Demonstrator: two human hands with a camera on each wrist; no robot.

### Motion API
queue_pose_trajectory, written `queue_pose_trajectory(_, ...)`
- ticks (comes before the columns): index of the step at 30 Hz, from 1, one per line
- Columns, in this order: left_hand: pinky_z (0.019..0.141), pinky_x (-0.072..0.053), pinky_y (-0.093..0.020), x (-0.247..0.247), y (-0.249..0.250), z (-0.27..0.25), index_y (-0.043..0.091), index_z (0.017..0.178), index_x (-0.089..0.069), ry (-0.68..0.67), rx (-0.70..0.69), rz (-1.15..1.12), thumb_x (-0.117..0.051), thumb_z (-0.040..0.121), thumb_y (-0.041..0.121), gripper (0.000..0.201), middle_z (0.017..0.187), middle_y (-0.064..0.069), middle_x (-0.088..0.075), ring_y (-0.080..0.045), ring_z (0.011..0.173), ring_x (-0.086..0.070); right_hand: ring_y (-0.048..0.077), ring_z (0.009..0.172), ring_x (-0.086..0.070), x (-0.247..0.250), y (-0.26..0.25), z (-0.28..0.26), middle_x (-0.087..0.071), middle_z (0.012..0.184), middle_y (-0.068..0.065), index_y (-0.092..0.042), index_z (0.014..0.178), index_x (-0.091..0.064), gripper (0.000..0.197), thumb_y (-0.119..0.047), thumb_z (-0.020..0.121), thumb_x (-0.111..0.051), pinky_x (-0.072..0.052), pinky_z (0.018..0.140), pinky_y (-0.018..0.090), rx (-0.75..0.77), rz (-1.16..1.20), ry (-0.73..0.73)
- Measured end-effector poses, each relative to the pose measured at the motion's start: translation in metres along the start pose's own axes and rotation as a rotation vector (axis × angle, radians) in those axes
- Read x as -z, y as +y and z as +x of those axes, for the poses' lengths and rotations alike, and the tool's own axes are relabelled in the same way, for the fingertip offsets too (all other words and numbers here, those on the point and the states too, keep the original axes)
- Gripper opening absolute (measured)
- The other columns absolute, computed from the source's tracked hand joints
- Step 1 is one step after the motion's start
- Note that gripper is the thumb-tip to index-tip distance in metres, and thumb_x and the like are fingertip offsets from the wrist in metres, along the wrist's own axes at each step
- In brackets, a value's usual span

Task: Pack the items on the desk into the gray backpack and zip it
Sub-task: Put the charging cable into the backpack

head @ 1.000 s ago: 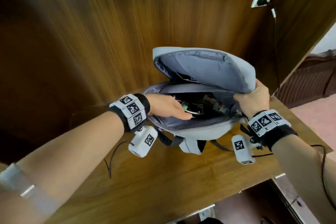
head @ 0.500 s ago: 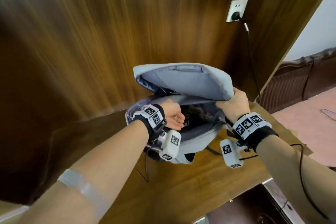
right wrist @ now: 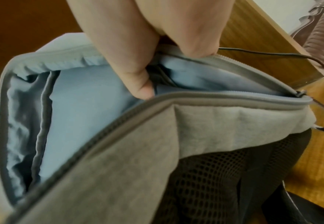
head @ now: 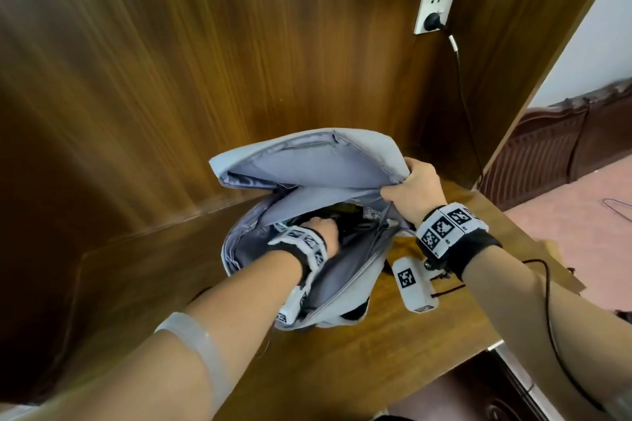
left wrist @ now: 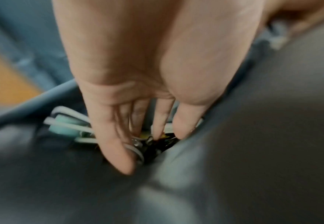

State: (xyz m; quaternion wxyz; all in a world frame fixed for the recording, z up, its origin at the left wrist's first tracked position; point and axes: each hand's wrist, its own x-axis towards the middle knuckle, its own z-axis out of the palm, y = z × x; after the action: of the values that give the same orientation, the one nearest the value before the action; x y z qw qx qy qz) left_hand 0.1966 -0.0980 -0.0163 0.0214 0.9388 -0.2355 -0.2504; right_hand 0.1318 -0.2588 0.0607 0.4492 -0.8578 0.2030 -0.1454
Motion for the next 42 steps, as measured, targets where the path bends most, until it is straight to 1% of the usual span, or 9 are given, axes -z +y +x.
queue_pose_trajectory(4, 0.099, -0.049, -0.047, 0.006, 0.033, 0.014, 0.002, 0.128, -0.055, 0.103, -0.170, 0.049, -0.045, 0.095, 0.009, 0.035, 0.134, -0.023, -0.054, -0.041, 0.120, -0.057, 0.029, 0.085, -0.068, 0.001, 0.000, 0.005, -0.073, 0.088, 0.004, -0.018, 0.094, -0.069, 0.035, -0.006, 0.061, -0.069, -0.059, 0.075, 0.046, 0.029, -0.018, -0.008)
queue_pose_trajectory(7, 0.110, -0.038, -0.049, -0.006, 0.029, 0.031, 0.013, 0.142, -0.047, 0.128, -0.330, 0.099, -0.048, 0.097, 0.015, 0.046, 0.150, -0.016, -0.040, -0.039, 0.137, -0.040, 0.027, 0.086, -0.068, 0.006, 0.005, 0.006, -0.072, 0.090, 0.001, -0.016, 0.102, -0.069, 0.040, -0.003, 0.064, -0.069, -0.054, 0.070, 0.034, 0.021, 0.021, -0.019)
queue_pose_trajectory(12, 0.120, -0.018, -0.050, -0.030, 0.020, 0.040, 0.018, 0.158, -0.009, -0.170, -0.305, 0.297, -0.028, 0.104, 0.015, 0.057, 0.167, -0.008, -0.009, -0.032, 0.153, -0.012, 0.030, 0.090, -0.067, 0.010, 0.014, 0.008, -0.072, 0.098, 0.010, -0.010, 0.107, -0.068, 0.043, 0.006, 0.068, -0.067, -0.055, 0.071, 0.034, 0.004, 0.046, -0.020)
queue_pose_trajectory(19, 0.099, -0.039, -0.019, -0.018, 0.013, 0.013, 0.018, 0.145, -0.050, -0.168, -0.303, -0.266, -0.044, 0.091, -0.003, 0.058, 0.145, -0.011, -0.055, -0.029, 0.127, -0.055, 0.030, 0.078, -0.065, 0.013, 0.024, 0.014, -0.071, 0.089, 0.011, -0.010, 0.099, -0.068, 0.037, 0.006, 0.066, -0.066, -0.053, 0.064, 0.033, -0.019, 0.061, -0.026)
queue_pose_trajectory(21, 0.108, -0.040, -0.025, -0.016, 0.014, 0.003, 0.024, 0.143, -0.051, -0.126, -0.287, -0.300, -0.046, 0.088, 0.000, 0.061, 0.146, -0.006, -0.055, -0.027, 0.130, -0.054, 0.027, 0.071, -0.060, 0.013, 0.025, 0.012, -0.068, 0.082, 0.008, -0.012, 0.094, -0.067, 0.033, 0.007, 0.066, -0.065, -0.048, 0.060, 0.030, -0.026, 0.070, -0.034)
queue_pose_trajectory(25, 0.095, -0.052, -0.044, -0.011, 0.021, -0.011, 0.013, 0.132, -0.058, 0.129, -0.189, 0.090, -0.051, 0.091, 0.010, 0.042, 0.132, -0.018, -0.057, -0.040, 0.119, -0.059, 0.023, 0.066, -0.053, 0.010, 0.026, 0.011, -0.064, 0.075, 0.008, -0.010, 0.083, -0.065, 0.026, 0.007, 0.064, -0.065, -0.044, 0.058, 0.030, -0.029, 0.094, -0.039)
queue_pose_trajectory(29, 0.089, -0.054, -0.047, -0.011, 0.039, -0.016, 0.007, 0.123, -0.066, 0.120, -0.041, 0.337, -0.039, 0.099, 0.013, 0.036, 0.127, -0.016, -0.064, -0.039, 0.116, -0.061, 0.021, 0.070, -0.056, 0.001, 0.018, 0.011, -0.066, 0.081, 0.007, -0.012, 0.087, -0.066, 0.028, 0.004, 0.065, -0.065, -0.044, 0.061, 0.028, 0.006, 0.091, -0.040)
queue_pose_trajectory(33, 0.118, -0.024, -0.042, -0.011, 0.046, 0.000, 0.013, 0.137, -0.056, 0.271, -0.015, 0.403, -0.034, 0.103, 0.023, 0.041, 0.142, -0.008, -0.055, -0.031, 0.139, -0.038, 0.015, 0.065, -0.052, 0.003, 0.015, 0.007, -0.061, 0.073, -0.003, -0.017, 0.085, -0.064, 0.029, 0.005, 0.066, -0.064, -0.040, 0.059, 0.022, 0.048, 0.052, -0.057)
queue_pose_trajectory(42, 0.123, 0.001, -0.049, -0.062, 0.001, 0.040, 0.044, 0.155, -0.004, -0.046, 0.040, -0.182, -0.018, 0.089, 0.072, 0.073, 0.168, -0.003, 0.003, -0.032, 0.154, 0.004, 0.016, 0.060, -0.056, -0.005, 0.005, -0.003, -0.061, 0.067, -0.006, -0.021, 0.079, -0.063, 0.035, 0.012, 0.068, -0.060, -0.045, 0.041, 0.022, 0.062, 0.059, -0.119)
